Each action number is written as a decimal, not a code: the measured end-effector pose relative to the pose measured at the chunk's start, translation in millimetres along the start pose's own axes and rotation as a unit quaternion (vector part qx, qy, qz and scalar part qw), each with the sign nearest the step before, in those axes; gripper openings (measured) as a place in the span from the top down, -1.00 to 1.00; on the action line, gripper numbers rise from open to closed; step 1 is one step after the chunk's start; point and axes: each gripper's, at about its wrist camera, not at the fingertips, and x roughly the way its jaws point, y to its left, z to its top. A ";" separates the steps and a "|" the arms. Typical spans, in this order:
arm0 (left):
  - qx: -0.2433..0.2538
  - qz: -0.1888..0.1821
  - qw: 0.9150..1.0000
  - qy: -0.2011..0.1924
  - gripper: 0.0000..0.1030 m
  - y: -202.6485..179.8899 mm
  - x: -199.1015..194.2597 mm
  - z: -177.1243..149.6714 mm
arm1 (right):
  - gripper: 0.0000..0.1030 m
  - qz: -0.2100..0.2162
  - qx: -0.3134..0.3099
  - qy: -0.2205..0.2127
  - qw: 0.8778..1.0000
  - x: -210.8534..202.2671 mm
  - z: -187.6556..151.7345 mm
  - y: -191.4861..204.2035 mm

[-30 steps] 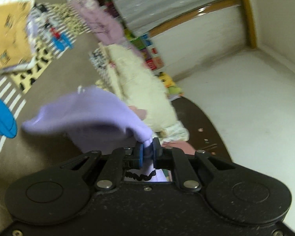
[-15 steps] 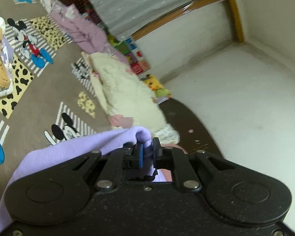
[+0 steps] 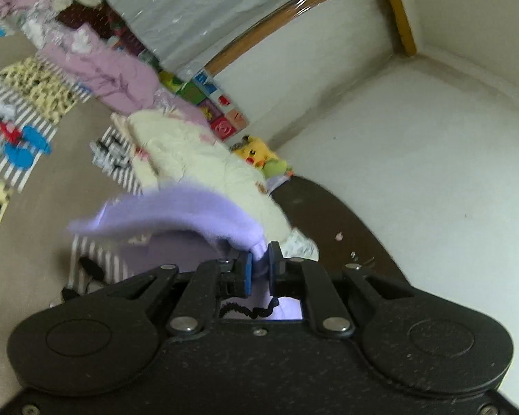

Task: Fold clothes

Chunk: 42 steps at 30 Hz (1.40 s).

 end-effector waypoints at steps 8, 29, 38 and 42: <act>-0.107 0.126 0.981 0.101 0.89 172.7 -52.1 -197.9 | 0.72 -0.090 0.078 0.105 0.987 -31.4 -170.6 -150.0; -0.094 0.197 0.971 0.099 0.63 193.8 -77.2 -312.8 | -0.08 -0.158 0.120 0.115 0.973 -59.7 -309.8 -210.8; -0.095 0.176 0.971 0.130 0.16 197.9 -89.0 -313.6 | 0.75 -0.174 0.072 0.139 0.972 -65.0 -329.6 -205.9; -0.095 0.172 0.976 0.095 -0.02 204.3 -117.5 -299.2 | 0.25 -0.140 0.097 0.136 0.976 -76.1 -314.5 -213.2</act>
